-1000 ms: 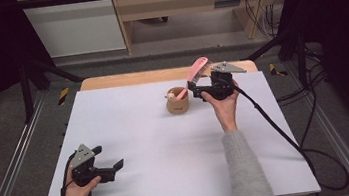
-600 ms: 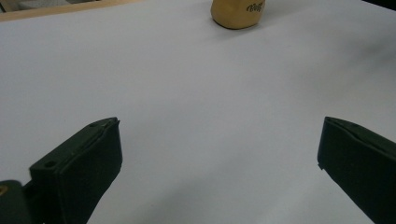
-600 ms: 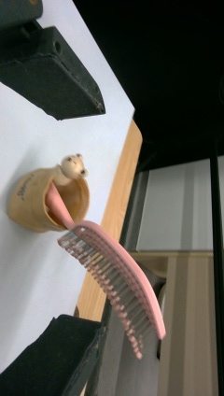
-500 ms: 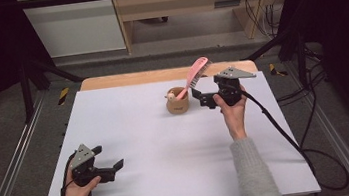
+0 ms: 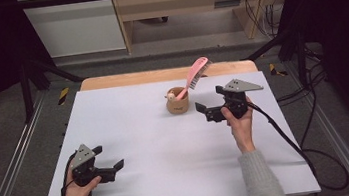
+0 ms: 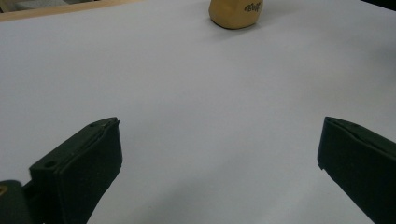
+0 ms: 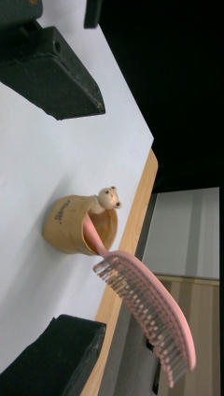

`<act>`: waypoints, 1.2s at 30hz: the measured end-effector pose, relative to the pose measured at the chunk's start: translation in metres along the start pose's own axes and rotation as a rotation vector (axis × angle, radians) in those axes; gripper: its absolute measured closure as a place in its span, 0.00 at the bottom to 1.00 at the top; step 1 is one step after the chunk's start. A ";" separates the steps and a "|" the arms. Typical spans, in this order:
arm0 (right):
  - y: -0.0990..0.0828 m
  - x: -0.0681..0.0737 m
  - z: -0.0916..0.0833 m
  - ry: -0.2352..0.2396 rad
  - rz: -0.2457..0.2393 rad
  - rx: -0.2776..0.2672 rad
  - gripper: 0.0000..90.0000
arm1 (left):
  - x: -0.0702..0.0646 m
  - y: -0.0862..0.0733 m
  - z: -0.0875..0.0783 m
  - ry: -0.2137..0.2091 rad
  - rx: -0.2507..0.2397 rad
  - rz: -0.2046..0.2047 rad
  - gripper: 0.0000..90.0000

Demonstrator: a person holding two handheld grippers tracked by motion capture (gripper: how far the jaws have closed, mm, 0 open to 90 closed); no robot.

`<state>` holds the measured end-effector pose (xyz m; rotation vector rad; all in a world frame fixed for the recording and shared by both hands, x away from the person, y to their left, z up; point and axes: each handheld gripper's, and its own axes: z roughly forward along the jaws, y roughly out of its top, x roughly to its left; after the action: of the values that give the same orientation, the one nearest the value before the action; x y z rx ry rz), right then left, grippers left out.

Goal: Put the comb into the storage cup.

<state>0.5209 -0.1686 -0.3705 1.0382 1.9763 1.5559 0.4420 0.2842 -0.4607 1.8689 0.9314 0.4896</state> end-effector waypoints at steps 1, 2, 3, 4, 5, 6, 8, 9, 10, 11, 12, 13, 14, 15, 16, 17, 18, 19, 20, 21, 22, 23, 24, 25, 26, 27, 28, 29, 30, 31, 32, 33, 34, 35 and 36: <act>-0.002 0.001 -0.002 0.008 -0.009 0.004 0.01 | 0.000 0.000 0.000 -0.001 0.000 0.000 0.00; -0.004 0.003 -0.003 0.015 -0.015 0.008 0.01 | 0.000 0.000 0.000 -0.001 0.000 0.001 0.00; -0.006 0.004 -0.004 0.015 -0.023 0.011 0.01 | 0.000 0.000 0.000 -0.001 0.000 0.001 0.00; -0.009 0.006 -0.006 0.017 -0.034 0.016 0.01 | 0.000 0.000 0.000 -0.002 0.000 0.001 0.00; -0.011 0.007 -0.007 0.027 -0.040 0.019 0.01 | 0.000 0.000 0.000 -0.002 0.000 0.000 0.00; -0.013 0.007 -0.008 0.031 -0.043 0.023 0.01 | 0.000 0.000 0.000 -0.003 0.000 0.000 0.00; -0.018 0.009 -0.009 0.042 -0.045 0.031 0.01 | 0.000 0.000 0.000 -0.004 0.000 0.001 0.00; -0.021 0.009 -0.010 0.048 -0.044 0.036 0.01 | 0.000 0.000 0.000 -0.003 0.000 0.002 0.00; -0.023 0.009 -0.011 0.048 -0.046 0.041 0.01 | 0.000 0.000 0.000 -0.003 0.000 0.002 0.00; -0.026 0.010 -0.011 0.051 -0.055 0.046 0.01 | 0.000 0.000 0.000 -0.004 -0.001 0.002 0.00; -0.028 0.010 -0.012 0.055 -0.056 0.052 0.01 | 0.000 0.000 0.000 -0.004 -0.001 0.002 0.00; -0.031 0.010 -0.013 0.053 -0.057 0.057 0.01 | -0.001 0.000 0.000 -0.004 -0.002 0.002 0.00; -0.033 0.010 -0.014 0.057 -0.058 0.060 0.01 | -0.001 0.000 0.000 -0.004 -0.002 0.003 0.00; -0.036 0.010 -0.015 0.068 -0.052 0.063 0.01 | -0.001 0.000 0.000 -0.004 -0.002 0.003 0.00; -0.039 0.009 -0.016 0.073 -0.051 0.067 0.01 | -0.001 0.000 0.000 -0.005 -0.003 0.003 0.00; -0.042 0.009 -0.017 0.073 -0.050 0.075 0.01 | -0.001 0.000 0.000 -0.004 -0.002 0.003 0.00; -0.045 0.009 -0.018 0.074 -0.054 0.081 0.01 | -0.001 0.000 0.000 -0.005 -0.003 0.002 0.00; -0.048 0.009 -0.019 0.076 -0.056 0.088 0.01 | -0.001 0.000 0.000 -0.005 -0.003 0.004 0.00; -0.051 0.008 -0.020 0.078 -0.054 0.094 0.01 | -0.001 0.000 0.000 -0.005 -0.004 0.005 0.00; -0.054 0.007 -0.022 0.080 -0.048 0.095 0.01 | -0.001 0.000 0.000 -0.006 -0.005 0.005 0.00; -0.056 0.006 -0.023 0.081 -0.047 0.094 0.01 | -0.001 0.000 0.000 -0.007 -0.005 0.005 0.00; -0.058 0.005 -0.025 0.081 -0.040 0.094 0.01 | -0.001 0.000 0.000 -0.007 -0.005 0.006 0.00; -0.060 0.004 -0.026 0.080 -0.042 0.090 0.01 | -0.001 0.000 0.000 -0.007 -0.005 0.005 0.00; -0.063 0.003 -0.028 0.078 -0.049 0.086 0.01 | -0.001 0.000 0.000 -0.007 -0.006 0.005 0.00; -0.066 0.002 -0.030 0.074 -0.052 0.083 0.01 | -0.001 0.000 0.000 -0.007 -0.007 0.004 0.00; -0.068 0.001 -0.031 0.074 -0.053 0.082 0.01 | -0.001 0.000 0.000 -0.008 -0.007 0.004 0.00; -0.070 -0.001 -0.033 0.074 -0.049 0.079 0.01 | -0.001 0.000 0.000 -0.007 -0.007 0.005 0.00; -0.073 -0.002 -0.034 0.073 -0.044 0.076 0.01 | -0.001 0.000 0.000 -0.009 -0.007 0.005 0.00; -0.076 -0.004 -0.036 0.074 -0.044 0.077 0.01 | -0.001 0.000 0.000 -0.009 -0.006 0.008 0.00; -0.078 -0.005 -0.037 0.075 -0.042 0.076 0.01 | -0.001 0.000 0.000 -0.008 -0.007 0.008 0.00; -0.081 -0.006 -0.039 0.077 -0.041 0.073 0.01 | -0.001 0.000 0.000 -0.009 -0.007 0.008 0.00; -0.084 -0.007 -0.041 0.082 -0.044 0.074 0.01 | -0.001 0.000 0.000 -0.009 -0.008 0.008 0.00; -0.087 -0.008 -0.042 0.083 -0.045 0.071 0.01 | -0.001 0.000 0.000 -0.009 -0.008 0.009 0.00; -0.089 -0.008 -0.044 0.086 -0.043 0.073 0.01 | -0.001 0.000 0.000 -0.010 -0.009 0.008 0.00; -0.092 -0.010 -0.046 0.090 -0.045 0.075 0.01 | -0.001 0.000 0.000 -0.010 -0.008 0.009 0.00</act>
<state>0.4672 -0.2138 -0.4460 0.9610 2.1177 1.5403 0.4413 0.2834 -0.4604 1.8670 0.9135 0.4881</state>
